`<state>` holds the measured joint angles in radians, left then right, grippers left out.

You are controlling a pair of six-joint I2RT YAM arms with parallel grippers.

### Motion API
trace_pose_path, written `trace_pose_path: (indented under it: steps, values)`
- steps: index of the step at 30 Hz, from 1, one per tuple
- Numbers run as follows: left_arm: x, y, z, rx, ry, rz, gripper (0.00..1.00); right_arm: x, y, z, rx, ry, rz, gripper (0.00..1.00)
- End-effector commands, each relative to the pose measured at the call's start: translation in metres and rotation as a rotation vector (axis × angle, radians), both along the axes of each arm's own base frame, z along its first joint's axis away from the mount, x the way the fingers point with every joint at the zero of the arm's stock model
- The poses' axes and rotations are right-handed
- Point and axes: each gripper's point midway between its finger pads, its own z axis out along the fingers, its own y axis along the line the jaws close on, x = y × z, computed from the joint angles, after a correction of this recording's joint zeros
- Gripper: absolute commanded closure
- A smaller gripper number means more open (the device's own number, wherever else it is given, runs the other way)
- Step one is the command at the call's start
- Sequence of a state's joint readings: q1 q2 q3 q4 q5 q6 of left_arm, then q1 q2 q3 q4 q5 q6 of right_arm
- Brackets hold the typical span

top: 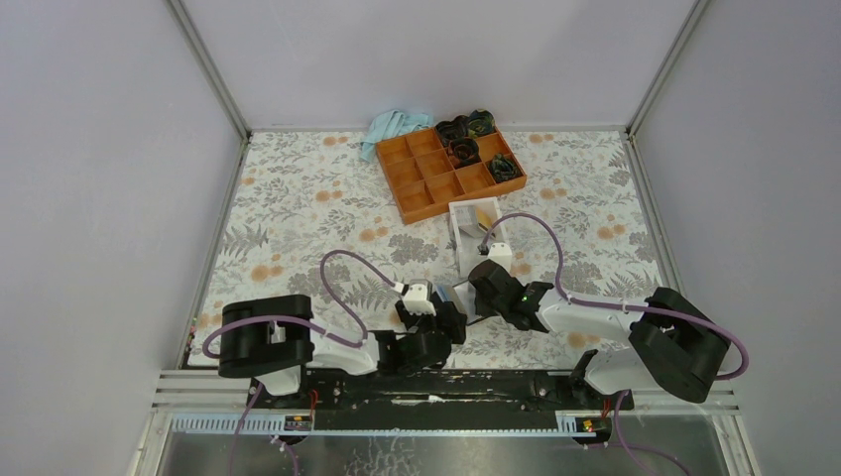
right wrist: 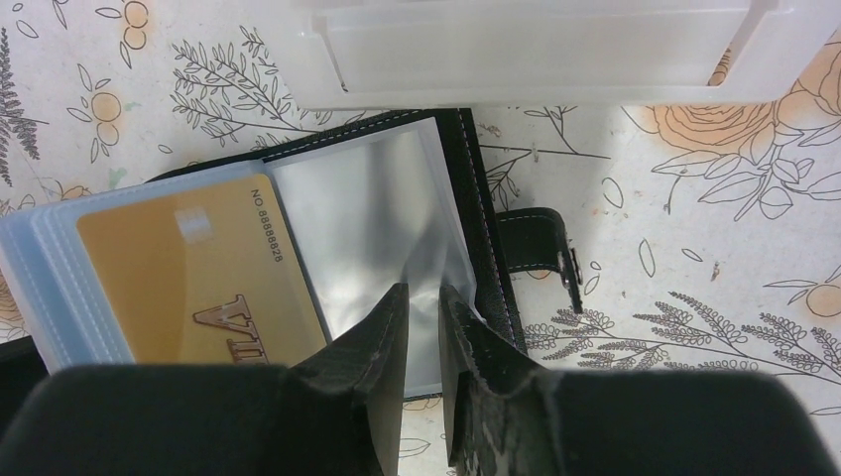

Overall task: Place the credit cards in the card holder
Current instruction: Close the card holder at the center of the board.

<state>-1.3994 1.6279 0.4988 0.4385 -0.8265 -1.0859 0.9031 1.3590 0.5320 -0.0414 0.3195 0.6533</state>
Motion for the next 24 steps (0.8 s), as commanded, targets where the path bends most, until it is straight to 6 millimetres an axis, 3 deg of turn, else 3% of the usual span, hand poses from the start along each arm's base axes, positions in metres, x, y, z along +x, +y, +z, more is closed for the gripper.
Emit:
trace_pose_path:
  steps: [1,10,24]
  values:
    - [-0.006,-0.016,0.0,-0.006,0.024,-0.071,0.07,-0.045,-0.014,-0.04,-0.035,0.213,0.034,0.75]
    - [0.012,-0.032,0.027,-0.055,-0.044,-0.043,0.07,-0.048,-0.012,-0.043,-0.015,0.227,0.029,0.75]
    - [0.03,-0.037,0.063,-0.151,-0.127,0.022,0.07,-0.052,-0.012,-0.047,0.012,0.243,0.021,0.75]
